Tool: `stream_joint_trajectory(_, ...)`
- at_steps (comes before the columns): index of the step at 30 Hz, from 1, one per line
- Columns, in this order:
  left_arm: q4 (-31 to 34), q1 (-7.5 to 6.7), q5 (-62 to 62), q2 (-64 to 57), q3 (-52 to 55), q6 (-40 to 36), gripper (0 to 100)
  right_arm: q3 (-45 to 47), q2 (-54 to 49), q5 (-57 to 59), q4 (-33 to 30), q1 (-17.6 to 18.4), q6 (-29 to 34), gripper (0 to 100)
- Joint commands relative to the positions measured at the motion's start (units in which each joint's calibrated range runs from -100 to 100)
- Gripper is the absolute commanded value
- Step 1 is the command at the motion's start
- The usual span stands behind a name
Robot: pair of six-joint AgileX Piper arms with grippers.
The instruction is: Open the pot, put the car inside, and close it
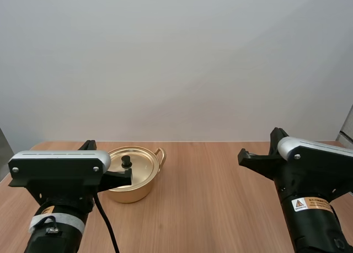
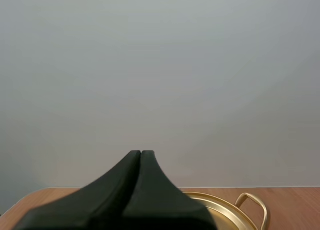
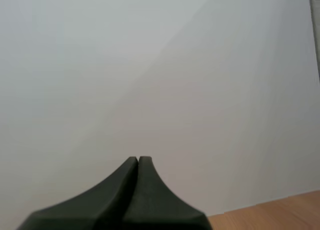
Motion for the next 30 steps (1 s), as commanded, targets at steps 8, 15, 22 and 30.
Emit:
stream_joint_trajectory(8, 1.47, 0.03, -3.12, -0.05, 0.00, 0.27, 0, 0.00, 0.00, 7.48, 39.41, 0.01, -50.90, 0)
stream_joint_trajectory(15, 1.47, 0.03, -3.12, -0.05, 0.00, 0.27, 0, 0.00, 0.00, 23.03, 46.14, 0.01, -63.79, 0)
stream_joint_trajectory(22, 1.47, 0.03, -3.12, -0.05, 0.00, 0.27, 0, 0.00, 0.00, 25.66, 15.60, 0.01, -56.82, 0)
stream_joint_trajectory(30, 11.53, 0.03, -16.14, -0.05, 0.00, 0.27, 0, 0.00, 0.00, 25.66, -24.54, 0.01, -10.10, 0)
